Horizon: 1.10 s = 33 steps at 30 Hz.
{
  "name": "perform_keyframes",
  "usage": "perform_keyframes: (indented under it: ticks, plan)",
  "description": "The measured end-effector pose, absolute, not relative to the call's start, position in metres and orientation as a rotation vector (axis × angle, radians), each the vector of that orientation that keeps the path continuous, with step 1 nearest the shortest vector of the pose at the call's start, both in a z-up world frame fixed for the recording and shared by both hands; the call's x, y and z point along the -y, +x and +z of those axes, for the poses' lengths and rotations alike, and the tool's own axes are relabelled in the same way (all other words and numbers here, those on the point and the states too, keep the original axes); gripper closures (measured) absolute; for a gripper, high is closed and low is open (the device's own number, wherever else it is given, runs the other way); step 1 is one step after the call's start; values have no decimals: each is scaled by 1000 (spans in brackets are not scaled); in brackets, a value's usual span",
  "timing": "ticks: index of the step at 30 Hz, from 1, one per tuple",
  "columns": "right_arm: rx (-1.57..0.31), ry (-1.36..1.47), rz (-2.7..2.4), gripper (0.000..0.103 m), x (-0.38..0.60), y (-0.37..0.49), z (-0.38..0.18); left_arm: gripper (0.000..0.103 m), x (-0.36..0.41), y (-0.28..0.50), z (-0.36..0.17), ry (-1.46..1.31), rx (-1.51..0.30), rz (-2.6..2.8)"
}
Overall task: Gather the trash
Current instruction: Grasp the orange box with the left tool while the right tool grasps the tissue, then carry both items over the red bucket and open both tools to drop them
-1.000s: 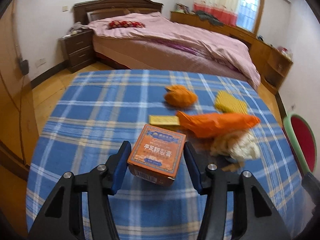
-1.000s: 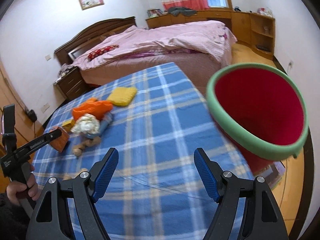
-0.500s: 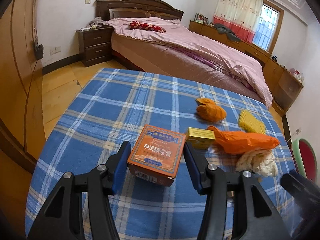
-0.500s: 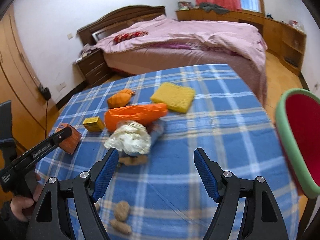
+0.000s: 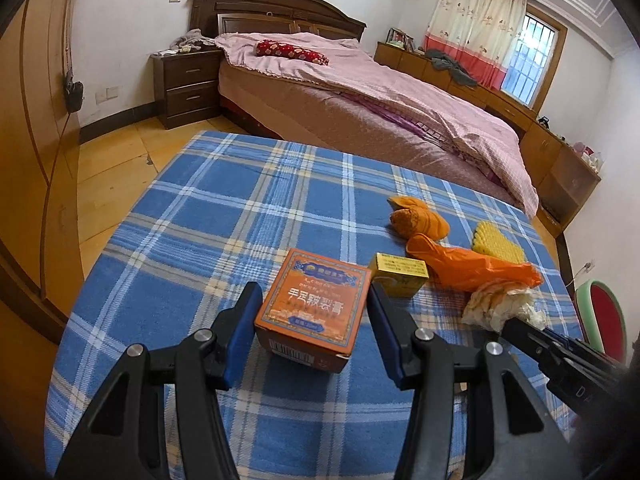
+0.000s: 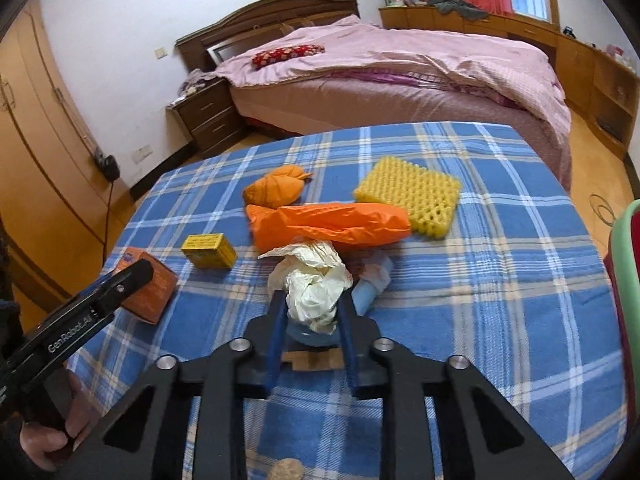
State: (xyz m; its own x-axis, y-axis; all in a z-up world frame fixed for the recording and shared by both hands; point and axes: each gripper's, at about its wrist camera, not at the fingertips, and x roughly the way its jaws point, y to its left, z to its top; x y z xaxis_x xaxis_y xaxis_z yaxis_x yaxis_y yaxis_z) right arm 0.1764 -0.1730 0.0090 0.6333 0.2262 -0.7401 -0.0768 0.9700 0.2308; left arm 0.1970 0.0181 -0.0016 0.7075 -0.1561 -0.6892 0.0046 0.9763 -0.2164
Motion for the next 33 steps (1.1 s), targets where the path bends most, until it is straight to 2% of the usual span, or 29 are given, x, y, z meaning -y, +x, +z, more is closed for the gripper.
perform_keyframes:
  ticks: [2, 7, 33]
  plan:
    - [-851, 185, 186, 85, 172, 172, 14, 48, -18, 197, -1, -205, -779, -92]
    - [-772, 184, 204, 88, 175, 152, 32, 48, -18, 196, -1, -208, -775, -96]
    - [-593, 307, 1, 89, 268, 38, 79, 49, 17, 162, 33, -195, -688, -257]
